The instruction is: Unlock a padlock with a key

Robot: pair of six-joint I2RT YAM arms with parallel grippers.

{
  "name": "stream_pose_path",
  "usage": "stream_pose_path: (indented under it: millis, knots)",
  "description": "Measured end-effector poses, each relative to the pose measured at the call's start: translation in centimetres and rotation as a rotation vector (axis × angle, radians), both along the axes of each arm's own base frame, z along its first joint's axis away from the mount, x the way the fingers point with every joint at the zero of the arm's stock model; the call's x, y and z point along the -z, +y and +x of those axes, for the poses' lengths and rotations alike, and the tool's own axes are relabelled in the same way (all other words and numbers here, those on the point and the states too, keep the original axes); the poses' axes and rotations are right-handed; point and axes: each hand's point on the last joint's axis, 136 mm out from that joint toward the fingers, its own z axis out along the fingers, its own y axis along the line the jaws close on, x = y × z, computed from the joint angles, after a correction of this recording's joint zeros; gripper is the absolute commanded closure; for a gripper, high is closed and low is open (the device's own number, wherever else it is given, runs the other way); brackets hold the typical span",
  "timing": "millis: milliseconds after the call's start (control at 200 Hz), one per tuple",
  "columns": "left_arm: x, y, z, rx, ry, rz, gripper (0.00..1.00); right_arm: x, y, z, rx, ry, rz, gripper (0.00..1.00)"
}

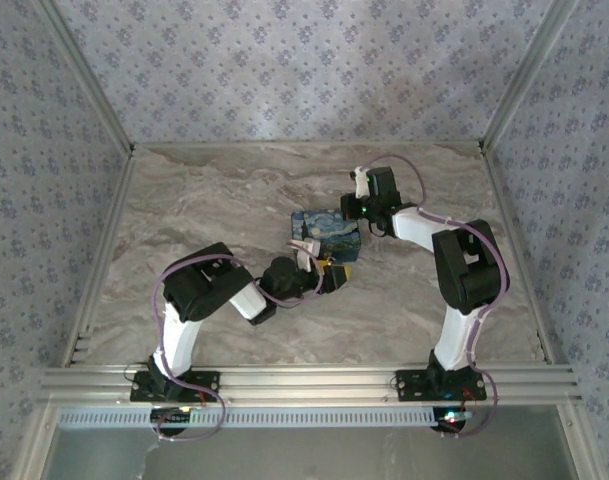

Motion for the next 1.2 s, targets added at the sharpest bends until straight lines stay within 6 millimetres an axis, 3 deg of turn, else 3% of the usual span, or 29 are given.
stream_pose_path:
  millis: [685,859,1034,1199]
  knots:
    - [0.1,-1.0,1.0,-0.015,0.007,-0.038,0.28,-0.4,-0.6,-0.5,0.009,0.001,-0.003,1.0]
    - [0.0,-0.7,0.7,-0.015,0.003,-0.046,0.28,-2.5,-2.4,-0.8,0.053,-0.022,-0.041,1.0]
    - [0.0,-0.7,0.7,-0.015,0.005,-0.048,0.28,-5.1,-6.2,-1.3,0.163,-0.043,-0.088,1.0]
    - [0.0,-0.7,0.7,-0.007,0.006,-0.049,0.28,-3.2,-8.9,-3.0,0.239,0.021,-0.147,1.0]
